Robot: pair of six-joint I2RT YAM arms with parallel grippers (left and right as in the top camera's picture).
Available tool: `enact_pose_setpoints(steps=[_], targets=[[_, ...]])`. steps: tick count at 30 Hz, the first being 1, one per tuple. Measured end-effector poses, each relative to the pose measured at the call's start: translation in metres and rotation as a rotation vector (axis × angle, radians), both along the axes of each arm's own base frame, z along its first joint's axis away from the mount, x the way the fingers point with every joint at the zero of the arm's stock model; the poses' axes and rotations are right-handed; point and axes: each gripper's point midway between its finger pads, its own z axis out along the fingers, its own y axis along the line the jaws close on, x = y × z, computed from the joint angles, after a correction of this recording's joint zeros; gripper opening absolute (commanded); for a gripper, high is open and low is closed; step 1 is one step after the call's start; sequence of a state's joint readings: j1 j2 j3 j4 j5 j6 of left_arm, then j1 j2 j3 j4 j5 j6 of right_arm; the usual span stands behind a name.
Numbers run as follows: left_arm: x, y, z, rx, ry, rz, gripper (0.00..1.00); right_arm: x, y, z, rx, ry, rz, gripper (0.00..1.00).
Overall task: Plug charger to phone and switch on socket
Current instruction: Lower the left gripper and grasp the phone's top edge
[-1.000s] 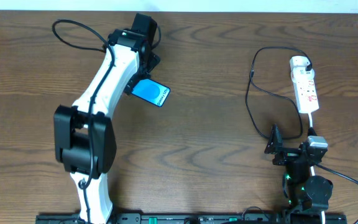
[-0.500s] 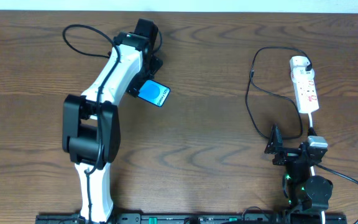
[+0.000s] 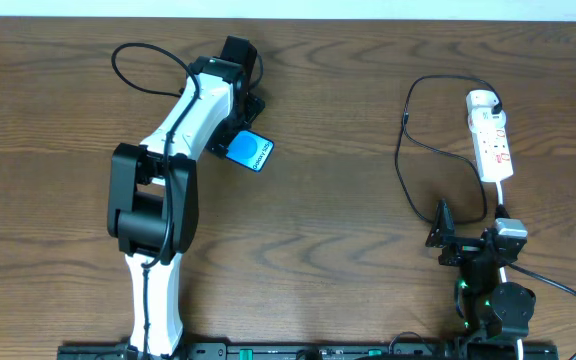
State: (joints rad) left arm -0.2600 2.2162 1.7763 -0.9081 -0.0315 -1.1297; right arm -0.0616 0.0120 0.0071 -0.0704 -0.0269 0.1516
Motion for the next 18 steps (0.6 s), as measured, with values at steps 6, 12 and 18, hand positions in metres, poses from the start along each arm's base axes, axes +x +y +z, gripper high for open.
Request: enact_pose_setpoints(steps=[6, 12, 18], targets=[[-0.003, 0.003, -0.02, 0.011, 0.042, 0.004, 0.99, 0.0, 0.0, 0.0, 0.0, 0.0, 0.0, 0.99], [-0.002, 0.002, -0.02, 0.007, 0.037, 0.022, 1.0, 0.0, 0.0, 0.0, 0.0, 0.0, 0.0, 0.99], [-0.007, 0.003, -0.026, 0.012, 0.064, 0.027, 0.96, 0.0, 0.0, 0.0, 0.0, 0.0, 0.0, 0.99]])
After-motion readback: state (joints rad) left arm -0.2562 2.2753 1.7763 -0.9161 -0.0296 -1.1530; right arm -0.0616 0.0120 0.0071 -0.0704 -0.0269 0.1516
